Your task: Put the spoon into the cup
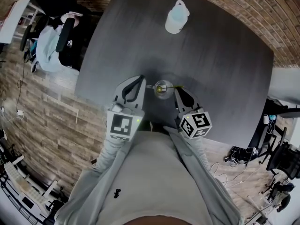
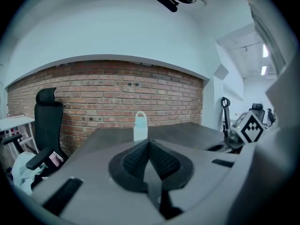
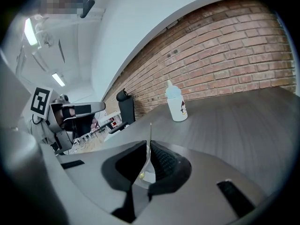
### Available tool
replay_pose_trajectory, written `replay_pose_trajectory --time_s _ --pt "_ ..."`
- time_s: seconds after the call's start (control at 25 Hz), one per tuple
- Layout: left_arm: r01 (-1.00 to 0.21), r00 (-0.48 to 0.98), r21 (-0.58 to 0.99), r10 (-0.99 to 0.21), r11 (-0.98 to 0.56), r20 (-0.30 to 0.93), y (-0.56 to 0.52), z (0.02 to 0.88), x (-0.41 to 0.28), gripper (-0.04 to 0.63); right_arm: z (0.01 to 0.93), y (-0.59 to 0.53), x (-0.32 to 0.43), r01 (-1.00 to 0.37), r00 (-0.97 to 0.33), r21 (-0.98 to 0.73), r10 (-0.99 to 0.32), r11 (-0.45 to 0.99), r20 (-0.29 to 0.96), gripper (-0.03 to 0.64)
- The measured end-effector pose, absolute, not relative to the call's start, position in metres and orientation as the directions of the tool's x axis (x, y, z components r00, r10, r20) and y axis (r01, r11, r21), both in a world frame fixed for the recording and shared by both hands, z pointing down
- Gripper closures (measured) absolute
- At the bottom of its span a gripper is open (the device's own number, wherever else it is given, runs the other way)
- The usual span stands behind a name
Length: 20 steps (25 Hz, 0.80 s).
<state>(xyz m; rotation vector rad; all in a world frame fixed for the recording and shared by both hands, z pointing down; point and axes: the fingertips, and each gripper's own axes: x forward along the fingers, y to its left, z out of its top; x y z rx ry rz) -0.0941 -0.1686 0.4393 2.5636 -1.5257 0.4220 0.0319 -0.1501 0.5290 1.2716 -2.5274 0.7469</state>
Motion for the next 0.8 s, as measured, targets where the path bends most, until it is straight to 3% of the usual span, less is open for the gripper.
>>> replay_pose_trajectory --time_s 0.56,0.68,0.8 --pt "-0.892 0.428 -0.034 -0.866 -0.451 0.258 -0.167 0.422 -0.097 0.576 0.529 -0.150 0.033 -0.784 -0.621 -0.342 -0.652 0.518 0.435 0.593" --pt "-0.893 0.427 -0.036 -0.870 -0.448 0.247 -0.165 0.417 -0.097 0.577 0.526 -0.151 0.034 -0.782 -0.623 -0.340 -0.652 0.522 0.433 0.520" --pt "-0.893 0.428 -0.039 -0.872 -0.449 0.236 -0.163 0.413 -0.095 0.575 0.519 -0.154 0.036 -0.781 -0.625 -0.332 -0.659 0.529 0.418 0.509"
